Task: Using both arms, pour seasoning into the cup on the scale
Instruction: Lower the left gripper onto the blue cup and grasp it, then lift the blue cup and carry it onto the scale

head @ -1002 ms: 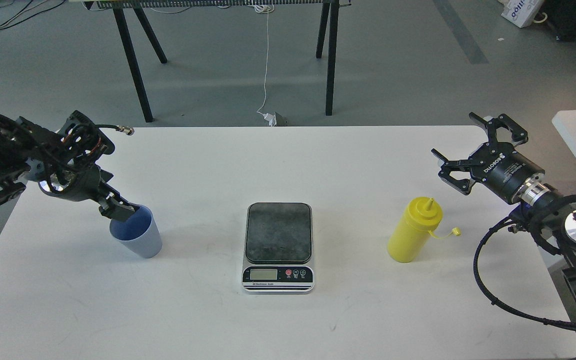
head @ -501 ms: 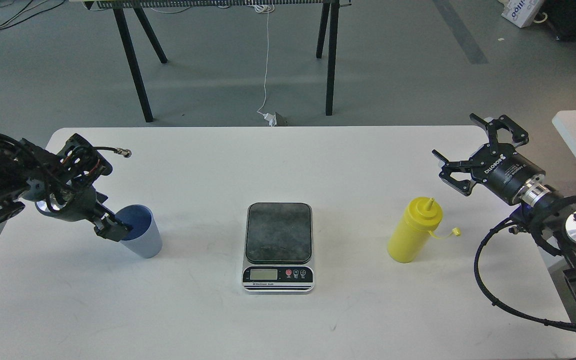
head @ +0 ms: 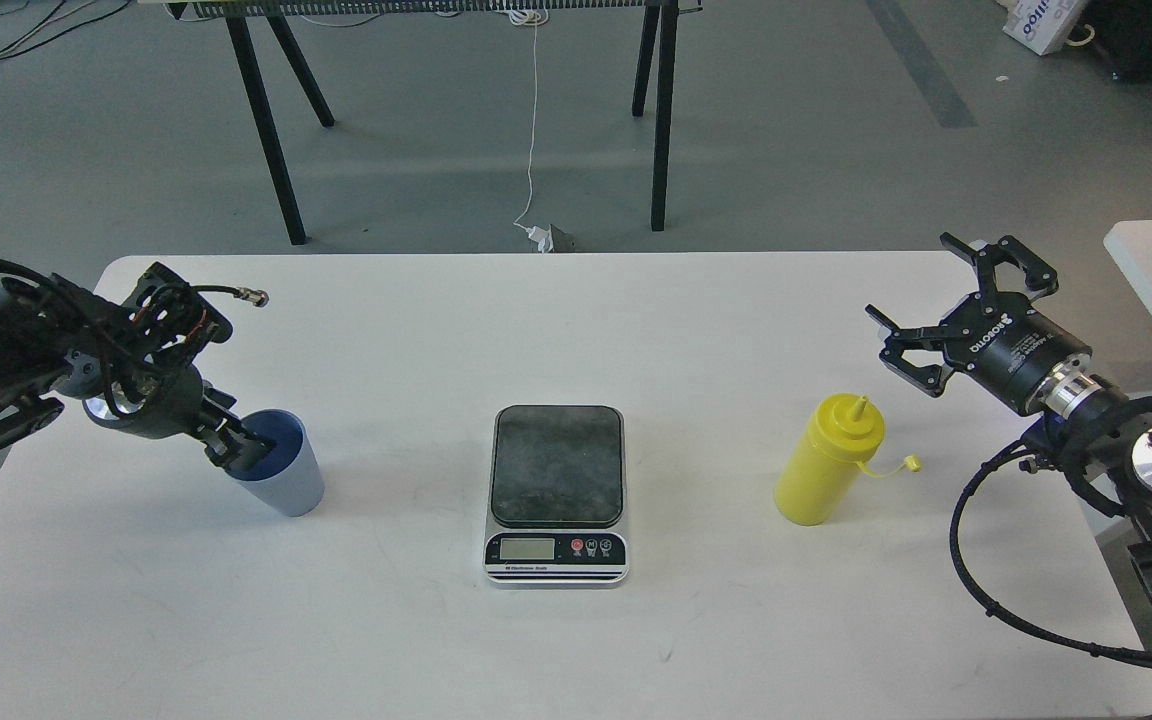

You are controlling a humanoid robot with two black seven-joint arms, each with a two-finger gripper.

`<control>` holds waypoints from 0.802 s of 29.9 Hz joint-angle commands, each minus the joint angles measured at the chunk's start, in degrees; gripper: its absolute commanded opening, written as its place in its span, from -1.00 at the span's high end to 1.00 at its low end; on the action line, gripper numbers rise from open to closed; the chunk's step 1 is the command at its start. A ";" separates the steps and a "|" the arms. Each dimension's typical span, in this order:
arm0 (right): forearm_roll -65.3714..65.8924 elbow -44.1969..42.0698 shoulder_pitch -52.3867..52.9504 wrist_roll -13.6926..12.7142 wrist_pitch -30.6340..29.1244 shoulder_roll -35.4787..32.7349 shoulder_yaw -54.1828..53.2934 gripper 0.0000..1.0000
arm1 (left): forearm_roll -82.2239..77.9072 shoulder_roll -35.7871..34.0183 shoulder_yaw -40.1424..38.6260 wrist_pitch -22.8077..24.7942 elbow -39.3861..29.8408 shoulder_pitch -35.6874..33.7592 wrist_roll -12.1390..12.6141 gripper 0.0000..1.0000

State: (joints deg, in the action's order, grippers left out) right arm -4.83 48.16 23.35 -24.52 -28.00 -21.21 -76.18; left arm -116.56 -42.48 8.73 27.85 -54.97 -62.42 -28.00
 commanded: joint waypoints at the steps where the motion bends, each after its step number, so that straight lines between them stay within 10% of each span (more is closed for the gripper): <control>1: 0.00 0.00 -0.06 0.00 0.00 -0.23 -0.11 -0.98 | 0.10 0.21 -0.12 -0.87 -0.05 0.02 0.00 -0.01; 7: 0.00 -0.08 -0.15 0.00 0.00 -0.23 -0.11 -0.98 | 0.54 0.29 -0.55 -0.95 -0.13 0.02 0.00 0.94; 24: 0.00 -0.08 -0.15 0.00 0.00 -0.15 -0.46 -0.98 | 9.05 -4.01 -0.56 0.15 -5.31 -10.25 0.00 0.95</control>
State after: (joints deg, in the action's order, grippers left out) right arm -4.83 48.07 23.20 -24.43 -28.00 -21.36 -76.53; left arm -111.27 -45.95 8.32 28.01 -57.24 -68.38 -27.98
